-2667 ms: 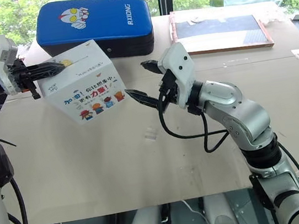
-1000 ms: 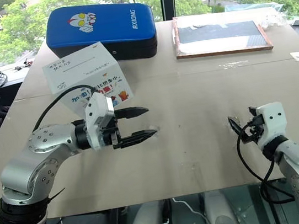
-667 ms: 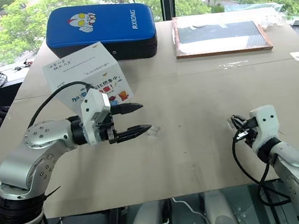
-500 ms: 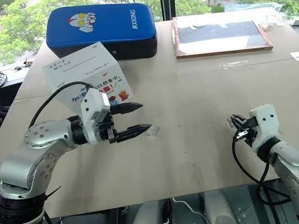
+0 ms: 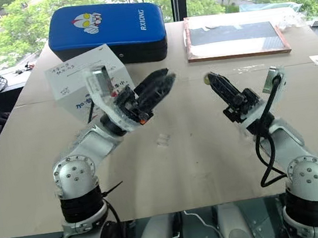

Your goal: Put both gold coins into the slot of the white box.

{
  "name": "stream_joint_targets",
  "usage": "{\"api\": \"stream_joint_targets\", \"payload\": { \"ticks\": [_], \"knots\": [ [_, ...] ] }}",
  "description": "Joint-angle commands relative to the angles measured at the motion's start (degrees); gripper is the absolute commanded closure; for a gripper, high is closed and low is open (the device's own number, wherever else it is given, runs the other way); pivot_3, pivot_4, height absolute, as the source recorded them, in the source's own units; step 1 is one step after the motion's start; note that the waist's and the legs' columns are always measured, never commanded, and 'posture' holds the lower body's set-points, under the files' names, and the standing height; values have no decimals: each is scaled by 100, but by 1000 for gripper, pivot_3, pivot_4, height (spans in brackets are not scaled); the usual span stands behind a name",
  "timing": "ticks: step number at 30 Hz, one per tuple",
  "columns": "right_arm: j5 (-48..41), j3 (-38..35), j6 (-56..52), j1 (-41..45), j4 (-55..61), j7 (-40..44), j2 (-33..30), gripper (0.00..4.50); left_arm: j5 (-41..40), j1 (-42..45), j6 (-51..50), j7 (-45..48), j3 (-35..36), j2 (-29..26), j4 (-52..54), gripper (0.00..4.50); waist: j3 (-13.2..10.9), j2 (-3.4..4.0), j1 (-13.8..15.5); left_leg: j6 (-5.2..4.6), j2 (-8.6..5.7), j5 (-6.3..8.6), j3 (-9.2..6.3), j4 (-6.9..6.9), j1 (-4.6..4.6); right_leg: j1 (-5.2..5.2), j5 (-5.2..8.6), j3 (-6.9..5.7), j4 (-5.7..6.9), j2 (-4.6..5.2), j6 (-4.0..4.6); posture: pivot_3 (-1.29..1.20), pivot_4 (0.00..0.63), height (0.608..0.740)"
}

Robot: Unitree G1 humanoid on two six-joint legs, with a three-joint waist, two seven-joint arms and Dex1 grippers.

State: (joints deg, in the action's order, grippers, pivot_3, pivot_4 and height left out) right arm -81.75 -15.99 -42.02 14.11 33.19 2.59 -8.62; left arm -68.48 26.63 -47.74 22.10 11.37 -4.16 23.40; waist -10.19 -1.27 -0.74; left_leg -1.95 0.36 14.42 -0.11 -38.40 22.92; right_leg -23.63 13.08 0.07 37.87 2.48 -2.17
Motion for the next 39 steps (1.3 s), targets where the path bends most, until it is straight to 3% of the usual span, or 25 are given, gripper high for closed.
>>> {"api": "stream_joint_targets", "payload": {
  "ticks": [1,9,12,14,25,28,30,38,39],
  "knots": [
    [-901,176,273,233,175,-306,40,4458,-1098,-9,265,-692,280,301,-2,1027,0,0,1,0,0,0,0,0,0,0,0,0,0,0,0,0,150,740],
    [-1264,772,468,502,233,-434,15,4458,-2161,-152,194,-1195,-66,238,75,1027,0,0,6,-1,-8,0,6,0,0,1,0,-15,-5,-2,1,0,150,740],
    [-1182,956,534,560,225,-397,13,4500,-2373,-178,174,-1252,-212,110,74,1732,0,0,4,-1,-8,0,3,0,0,1,1,-17,-5,-2,1,0,150,740],
    [-1156,1034,590,578,218,-382,11,4500,-2459,-197,193,-1279,-282,40,50,2621,0,0,3,-1,-7,0,3,0,0,1,1,-17,-5,-3,2,0,150,740],
    [-1119,1252,800,666,226,-308,-48,4500,-2651,-295,289,-1150,-490,-186,-17,2621,0,0,4,-1,-7,0,4,1,1,1,2,-17,-11,-3,3,0,150,740],
    [-1139,1289,836,683,230,-310,-73,4500,-2680,-330,313,-1109,-525,-226,-8,3474,0,0,4,-1,-7,0,4,2,2,1,2,-17,-13,-3,3,0,150,740],
    [-1146,1315,837,698,232,-301,-90,4500,-2703,-352,321,-1067,-551,-254,-4,4367,0,0,3,-1,-7,0,4,3,2,1,2,-17,-14,-3,3,0,150,740],
    [-1081,1429,946,705,167,-485,-21,4500,-2474,-332,345,-882,-601,-471,-32,4467,0,0,5,-1,-6,0,3,6,4,1,3,-18,-20,-3,4,0,150,740],
    [-968,1429,969,711,130,-533,-28,4198,-2368,-282,310,-790,-570,-586,-120,4490,0,0,3,-1,-6,0,3,6,4,1,3,-18,-21,-3,3,0,150,740]
  ]
}}
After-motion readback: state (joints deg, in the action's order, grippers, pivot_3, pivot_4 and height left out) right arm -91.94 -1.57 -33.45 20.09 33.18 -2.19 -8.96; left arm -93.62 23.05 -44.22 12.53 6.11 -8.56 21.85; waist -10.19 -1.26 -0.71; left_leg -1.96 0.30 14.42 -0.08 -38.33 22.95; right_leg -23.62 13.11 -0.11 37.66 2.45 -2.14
